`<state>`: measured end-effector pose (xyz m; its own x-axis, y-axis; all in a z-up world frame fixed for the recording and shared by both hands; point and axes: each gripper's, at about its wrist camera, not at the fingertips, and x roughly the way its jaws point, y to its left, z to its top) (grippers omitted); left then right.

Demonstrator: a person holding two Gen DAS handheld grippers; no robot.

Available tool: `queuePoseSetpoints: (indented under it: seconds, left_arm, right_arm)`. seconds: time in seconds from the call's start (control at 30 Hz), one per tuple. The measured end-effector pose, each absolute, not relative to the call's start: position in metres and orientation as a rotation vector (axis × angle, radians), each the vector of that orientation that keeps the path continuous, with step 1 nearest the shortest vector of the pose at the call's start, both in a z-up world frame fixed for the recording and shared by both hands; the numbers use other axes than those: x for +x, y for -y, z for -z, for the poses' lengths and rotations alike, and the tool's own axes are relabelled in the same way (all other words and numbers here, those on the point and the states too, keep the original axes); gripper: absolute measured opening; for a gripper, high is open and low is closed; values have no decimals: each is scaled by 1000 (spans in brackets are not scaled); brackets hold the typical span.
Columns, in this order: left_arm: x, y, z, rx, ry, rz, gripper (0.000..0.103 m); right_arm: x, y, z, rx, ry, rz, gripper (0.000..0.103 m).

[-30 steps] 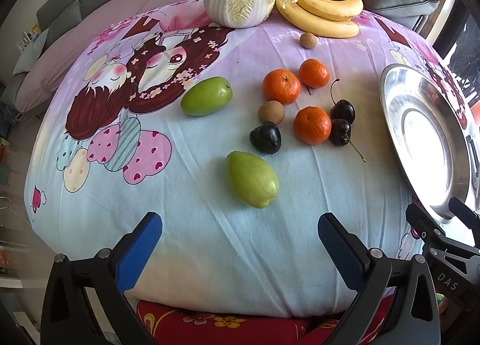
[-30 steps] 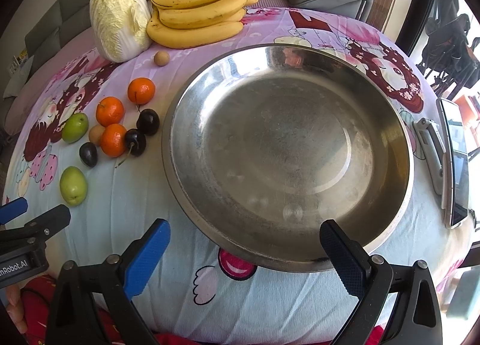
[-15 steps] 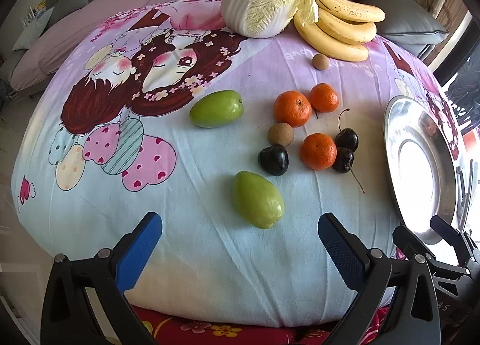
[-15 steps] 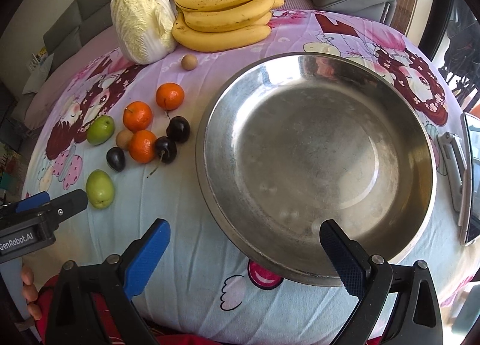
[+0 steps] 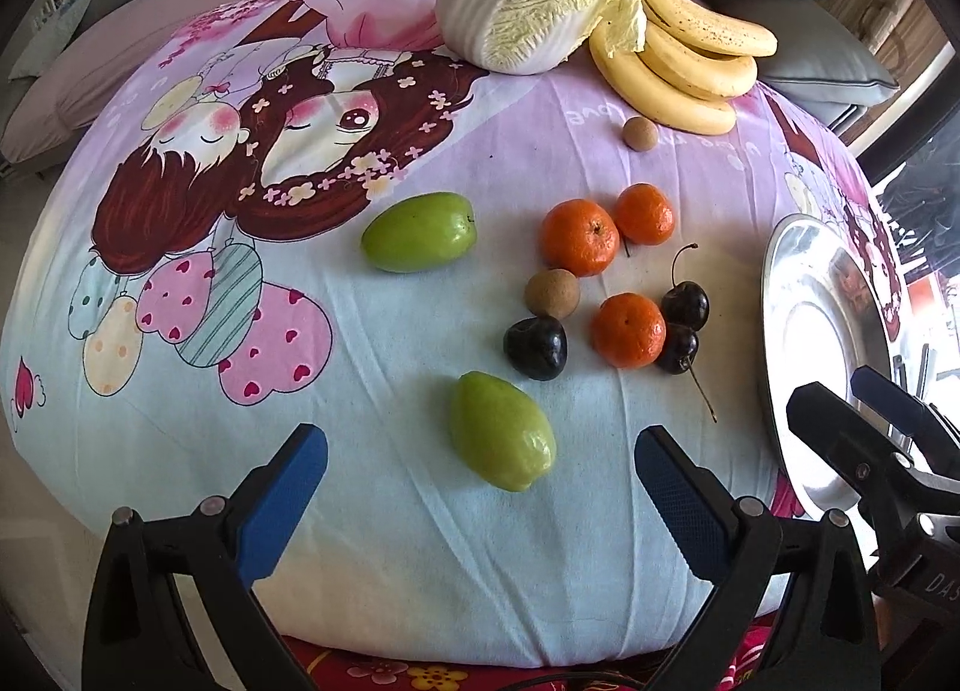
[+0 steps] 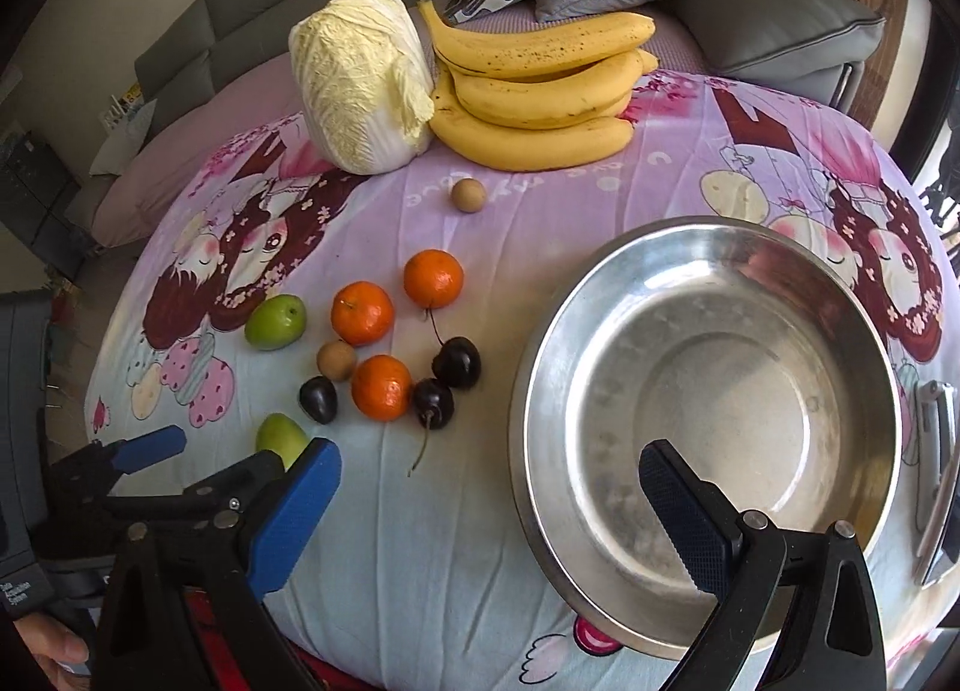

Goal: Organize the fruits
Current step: 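Close the left tool on the green pear while the right tool grasps a dark cherry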

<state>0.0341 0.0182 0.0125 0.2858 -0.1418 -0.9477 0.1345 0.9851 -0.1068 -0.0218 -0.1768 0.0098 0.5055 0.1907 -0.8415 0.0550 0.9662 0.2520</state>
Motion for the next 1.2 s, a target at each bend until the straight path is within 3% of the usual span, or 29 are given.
queuePoseSetpoints:
  seconds: [0.07, 0.2, 0.4, 0.47, 0.6, 0.73, 1.2]
  left_arm:
    - [36, -19, -11, -16, -1277, 186, 91]
    - [38, -20, -2, -50, -1324, 211, 86]
    - [40, -22, 9, -90, -1357, 218, 77]
    - [40, -22, 13, -98, -1374, 224, 67]
    - [43, -21, 22, -124, -1399, 241, 54]
    - [44, -18, 26, -128, -1412, 256, 45]
    - [46, -27, 29, -177, -1413, 249, 45]
  right_arm:
    - [-14, 173, -11, 262, -1051, -107, 101]
    - [-1, 165, -6, 249, -1085, -123, 96]
    - [14, 157, 15, 253, -1142, -142, 66]
    - [18, 154, 21, 248, -1158, -147, 50]
    - [24, 150, 32, 244, -1181, -148, 50]
    - [30, 148, 36, 240, -1187, -156, 41]
    - [30, 146, 43, 228, -1196, -148, 34]
